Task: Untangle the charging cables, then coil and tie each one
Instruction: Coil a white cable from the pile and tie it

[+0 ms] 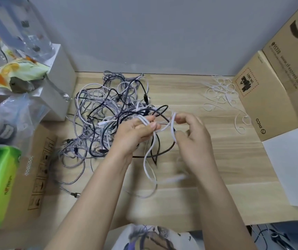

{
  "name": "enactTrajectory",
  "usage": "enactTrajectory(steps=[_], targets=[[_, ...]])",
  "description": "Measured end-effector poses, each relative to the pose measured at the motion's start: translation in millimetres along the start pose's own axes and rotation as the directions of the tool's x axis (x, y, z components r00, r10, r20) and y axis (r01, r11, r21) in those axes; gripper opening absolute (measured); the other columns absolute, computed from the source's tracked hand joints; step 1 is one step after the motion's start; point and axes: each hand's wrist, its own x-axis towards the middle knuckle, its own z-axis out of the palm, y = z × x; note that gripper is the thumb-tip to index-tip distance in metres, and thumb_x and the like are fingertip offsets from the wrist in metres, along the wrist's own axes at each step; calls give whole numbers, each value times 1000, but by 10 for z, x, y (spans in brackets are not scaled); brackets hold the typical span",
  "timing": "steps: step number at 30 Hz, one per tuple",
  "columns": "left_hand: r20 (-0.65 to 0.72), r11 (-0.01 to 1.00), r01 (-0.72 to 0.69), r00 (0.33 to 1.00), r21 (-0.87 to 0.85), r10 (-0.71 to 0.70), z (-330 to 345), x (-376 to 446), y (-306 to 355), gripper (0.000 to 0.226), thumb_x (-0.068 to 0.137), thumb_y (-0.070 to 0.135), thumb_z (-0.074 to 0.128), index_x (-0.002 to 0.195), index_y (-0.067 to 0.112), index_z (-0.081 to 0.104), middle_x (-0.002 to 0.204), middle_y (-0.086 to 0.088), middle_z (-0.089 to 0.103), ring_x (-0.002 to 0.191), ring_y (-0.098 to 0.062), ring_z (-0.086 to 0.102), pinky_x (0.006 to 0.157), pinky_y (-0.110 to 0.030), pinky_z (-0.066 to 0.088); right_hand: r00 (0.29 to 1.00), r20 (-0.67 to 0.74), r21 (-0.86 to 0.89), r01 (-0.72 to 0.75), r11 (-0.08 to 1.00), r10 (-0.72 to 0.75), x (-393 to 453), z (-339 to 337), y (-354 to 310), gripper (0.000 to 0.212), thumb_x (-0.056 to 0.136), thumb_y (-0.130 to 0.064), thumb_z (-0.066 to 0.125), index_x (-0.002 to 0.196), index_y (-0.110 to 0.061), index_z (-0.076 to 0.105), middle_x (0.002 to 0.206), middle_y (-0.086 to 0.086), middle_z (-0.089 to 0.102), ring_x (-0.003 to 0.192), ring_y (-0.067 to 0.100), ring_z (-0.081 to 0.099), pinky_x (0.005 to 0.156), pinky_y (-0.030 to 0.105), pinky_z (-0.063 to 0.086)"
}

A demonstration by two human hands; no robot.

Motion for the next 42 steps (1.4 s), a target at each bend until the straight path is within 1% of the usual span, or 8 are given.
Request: enactTrajectory(steps=[5,8,11,16,21,28,38,42], targets=[[-81,999,1,997,48,3,-36,-90,-141,16,76,-7,70,88,1,62,77,-7,68,52,2,62,49,-6,42,979,-198,49,-47,998,55,16,-49,37,36,76,-2,47,101,-27,48,106,-2,53,71,-2,45,73,18,37],[-43,995,-7,999,98,11,1,-126,-182,14,77,-2,70,74,7,60,58,2,66,47,3,57,47,-7,38,1000,-9,100,-4,995,5,12,44,10,29,82,-3,57,96,-28,53,88,-7,57,64,-4,49,66,13,40],[42,999,34,999,-6,-33,25,-128,-179,21,94,15,54,78,6,64,66,-4,71,59,-5,66,55,-13,49,980,196,-73,-4,997,18,-23,222,115,25,81,-16,71,102,-21,58,81,-10,53,73,5,49,70,21,39],[85,988,152,985,-4,-151,-35,-95,-221,30,97,23,47,85,11,71,81,-8,74,71,-14,69,82,-27,52,966,247,-303,7,953,71,-16,230,236,11,86,-32,65,91,-27,57,65,-11,49,71,16,52,65,31,39],[-32,967,249,967,-54,-251,-30,-14,-298,18,91,22,56,77,19,67,68,8,69,69,-5,63,69,-24,46,974,225,-426,98,900,1,-46,210,140,25,95,-37,49,96,-21,68,83,4,69,85,30,60,71,37,46],[195,790,424,906,-443,-377,-35,268,-232,21,99,13,39,86,7,55,64,-5,69,52,-11,66,52,-21,54,996,43,-264,89,960,-81,-114,118,-48,32,72,-44,48,64,-18,64,51,2,38,61,27,44,58,36,41],[201,726,429,901,-538,-384,6,565,23,20,95,27,46,84,11,51,70,-3,54,44,-12,55,40,-15,44,949,56,-203,316,927,-311,-196,-21,-240,26,70,-31,59,56,-9,54,60,2,38,47,21,33,45,32,32],[63,858,331,941,-393,-333,15,696,-6,32,85,42,59,71,14,64,61,4,56,53,-8,51,49,-20,44,944,27,-100,329,939,-328,-232,-136,-320,23,70,-37,56,66,-14,57,55,1,42,45,17,32,47,25,27]])
